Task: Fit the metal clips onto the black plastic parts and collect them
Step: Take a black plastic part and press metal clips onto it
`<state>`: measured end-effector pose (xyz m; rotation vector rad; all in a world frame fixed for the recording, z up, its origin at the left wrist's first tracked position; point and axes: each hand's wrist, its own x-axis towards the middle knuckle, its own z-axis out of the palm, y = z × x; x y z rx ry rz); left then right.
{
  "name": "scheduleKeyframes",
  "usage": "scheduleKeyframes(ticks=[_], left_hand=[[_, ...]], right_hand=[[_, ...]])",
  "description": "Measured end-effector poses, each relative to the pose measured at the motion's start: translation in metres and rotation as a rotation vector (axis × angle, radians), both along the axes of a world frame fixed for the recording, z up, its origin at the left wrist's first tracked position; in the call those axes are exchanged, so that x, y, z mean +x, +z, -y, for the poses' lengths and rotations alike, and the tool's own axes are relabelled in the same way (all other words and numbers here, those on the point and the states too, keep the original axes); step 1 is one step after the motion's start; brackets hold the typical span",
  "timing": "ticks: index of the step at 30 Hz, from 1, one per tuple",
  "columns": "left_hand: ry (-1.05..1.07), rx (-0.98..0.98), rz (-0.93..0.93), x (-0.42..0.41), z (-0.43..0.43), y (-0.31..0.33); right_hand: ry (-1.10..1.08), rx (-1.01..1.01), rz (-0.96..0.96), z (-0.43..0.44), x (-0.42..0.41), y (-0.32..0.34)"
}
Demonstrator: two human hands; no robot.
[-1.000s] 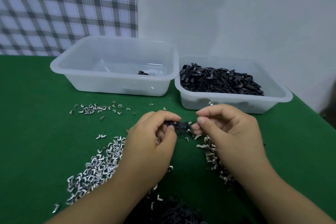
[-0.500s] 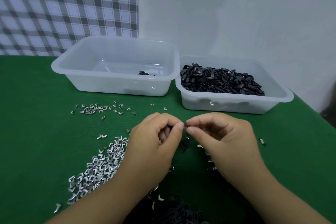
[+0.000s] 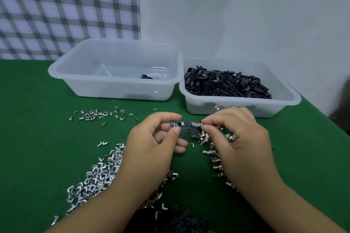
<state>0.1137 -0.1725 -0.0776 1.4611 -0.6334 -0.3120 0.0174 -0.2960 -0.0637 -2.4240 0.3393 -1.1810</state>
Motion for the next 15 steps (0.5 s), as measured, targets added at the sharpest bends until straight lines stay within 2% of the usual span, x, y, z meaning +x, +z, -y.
scheduleKeyframes(ticks=[8,15], left_hand=[[-0.013,-0.012,0.014,-0.0022,0.0006,0.0011],[-0.027,-0.007,0.02,-0.0026,0.0012,0.0007]], right_hand=[[-0.035,-0.185,-0.043,0.0001,-0.0016,-0.0013],[-0.014,-0.151,-0.06,0.0006,-0.0011,-0.0006]])
